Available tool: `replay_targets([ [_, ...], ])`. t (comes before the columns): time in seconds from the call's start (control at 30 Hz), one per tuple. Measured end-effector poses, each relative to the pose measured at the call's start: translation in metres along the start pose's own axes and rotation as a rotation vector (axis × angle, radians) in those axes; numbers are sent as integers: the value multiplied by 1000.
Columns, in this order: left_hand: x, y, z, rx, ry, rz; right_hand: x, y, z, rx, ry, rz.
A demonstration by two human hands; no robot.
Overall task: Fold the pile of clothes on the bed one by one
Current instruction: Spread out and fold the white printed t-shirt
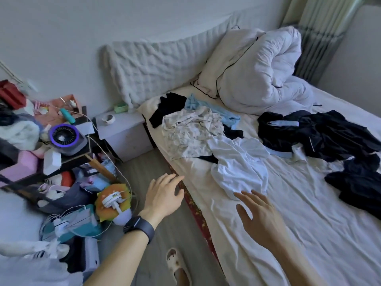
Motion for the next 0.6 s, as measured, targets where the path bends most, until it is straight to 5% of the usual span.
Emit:
replay_targets([
  [0.3, -37, -85, -132, -377, -151, -146, 33, -112, -75, -246, -390, -31],
  [0.6, -29, -144, -266, -545, -295, -400, 76, -210, -139, -378, -665, -177],
])
Point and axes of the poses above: each hand's wrist, its own z-axis away from the middle knuckle, its own y-axis out of the back of the hand, x = y × z, the point moved 10 cm from there along -z, towards the middle knuckle, and after that the axes turned 11 degrees about y, right-handed, at the moved point
